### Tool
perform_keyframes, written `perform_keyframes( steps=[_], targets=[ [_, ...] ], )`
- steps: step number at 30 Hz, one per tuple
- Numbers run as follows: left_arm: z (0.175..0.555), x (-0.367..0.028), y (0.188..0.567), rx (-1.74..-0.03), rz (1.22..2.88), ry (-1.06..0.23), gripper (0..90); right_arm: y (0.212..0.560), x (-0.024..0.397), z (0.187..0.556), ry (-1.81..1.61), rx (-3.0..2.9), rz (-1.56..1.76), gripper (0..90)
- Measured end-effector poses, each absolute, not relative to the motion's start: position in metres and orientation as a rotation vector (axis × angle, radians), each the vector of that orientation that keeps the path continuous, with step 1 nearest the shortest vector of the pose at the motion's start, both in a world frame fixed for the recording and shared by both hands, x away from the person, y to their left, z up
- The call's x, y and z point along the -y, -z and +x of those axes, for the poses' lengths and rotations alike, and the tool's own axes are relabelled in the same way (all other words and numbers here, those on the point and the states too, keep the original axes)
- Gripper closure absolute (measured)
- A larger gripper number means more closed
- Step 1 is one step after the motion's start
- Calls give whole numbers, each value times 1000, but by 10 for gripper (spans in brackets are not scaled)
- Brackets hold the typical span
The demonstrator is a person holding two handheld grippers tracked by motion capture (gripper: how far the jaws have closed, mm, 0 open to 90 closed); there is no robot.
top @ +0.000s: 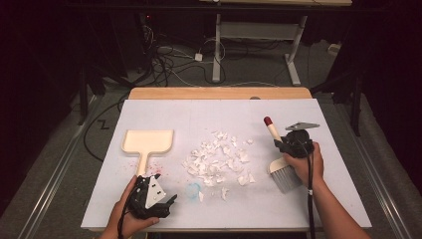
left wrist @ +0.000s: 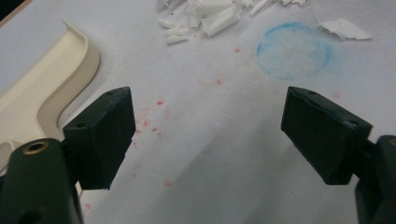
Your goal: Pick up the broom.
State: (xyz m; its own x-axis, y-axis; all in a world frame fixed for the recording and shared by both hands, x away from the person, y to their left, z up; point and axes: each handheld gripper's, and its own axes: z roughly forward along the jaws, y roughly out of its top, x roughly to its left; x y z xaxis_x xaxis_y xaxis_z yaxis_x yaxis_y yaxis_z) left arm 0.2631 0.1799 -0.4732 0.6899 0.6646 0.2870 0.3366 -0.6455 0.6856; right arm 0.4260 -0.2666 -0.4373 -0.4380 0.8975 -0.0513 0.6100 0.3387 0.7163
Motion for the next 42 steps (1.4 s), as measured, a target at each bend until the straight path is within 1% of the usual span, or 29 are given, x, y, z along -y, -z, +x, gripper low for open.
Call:
perform_keyframes(
  steps=[15, 19, 22, 26, 29, 31, 34, 38, 40, 42],
  targets=[
    [263, -179, 472, -774, 2288, -719, 172, 386, 290, 386, -1072, -1957, 1219, 716],
    [263, -179, 470, -781, 2265, -702, 172, 375, 293, 378, -1100, -1922, 1196, 716],
    [266, -173, 463, -802, 2214, -669, 172, 366, 289, 371, -1123, -1918, 1175, 716],
    [271, -147, 442, -749, 2150, -598, 188, 357, 278, 362, -1168, -1917, 1158, 716],
    [272, -112, 423, -649, 2135, -563, 194, 352, 265, 354, -1190, -1936, 1106, 716],
    [273, -86, 412, -611, 2097, -532, 194, 349, 255, 349, -1211, -1942, 1071, 716],
    [278, -49, 400, -556, 2043, -453, 197, 347, 240, 340, -1228, -1957, 1036, 715],
    [286, -9, 399, -522, 2036, -380, 203, 345, 223, 327, -1252, -1962, 974, 715],
    [293, 2, 403, -545, 2020, -313, 212, 344, 215, 322, -1258, -1978, 936, 715],
    [299, 7, 408, -576, 1999, -277, 231, 345, 208, 316, -1257, -1986, 910, 715]
  ],
)
